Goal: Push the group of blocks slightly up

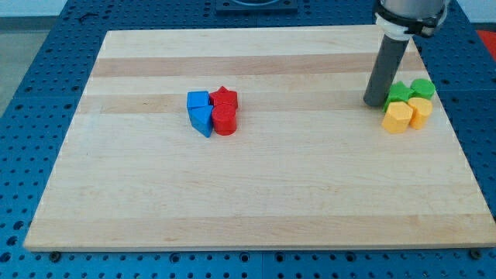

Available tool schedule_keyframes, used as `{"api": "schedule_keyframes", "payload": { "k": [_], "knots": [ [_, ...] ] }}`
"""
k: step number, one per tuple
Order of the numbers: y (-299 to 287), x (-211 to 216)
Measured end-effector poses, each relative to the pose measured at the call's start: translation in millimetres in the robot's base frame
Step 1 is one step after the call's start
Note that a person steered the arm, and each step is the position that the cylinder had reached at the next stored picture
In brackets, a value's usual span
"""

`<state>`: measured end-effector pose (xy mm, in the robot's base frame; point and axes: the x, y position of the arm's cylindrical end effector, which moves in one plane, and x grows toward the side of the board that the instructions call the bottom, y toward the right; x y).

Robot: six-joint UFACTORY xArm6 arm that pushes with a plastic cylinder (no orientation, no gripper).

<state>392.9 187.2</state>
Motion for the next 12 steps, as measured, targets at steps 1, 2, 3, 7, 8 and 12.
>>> {"api": "schedule_keyframes", "payload": {
  "k": [1,2,3,7,8,12],
  "knots": [
    [-13,23],
    [-33,52],
    [-33,74],
    [42,85],
    [55,79],
    [80,22]
  ]
}}
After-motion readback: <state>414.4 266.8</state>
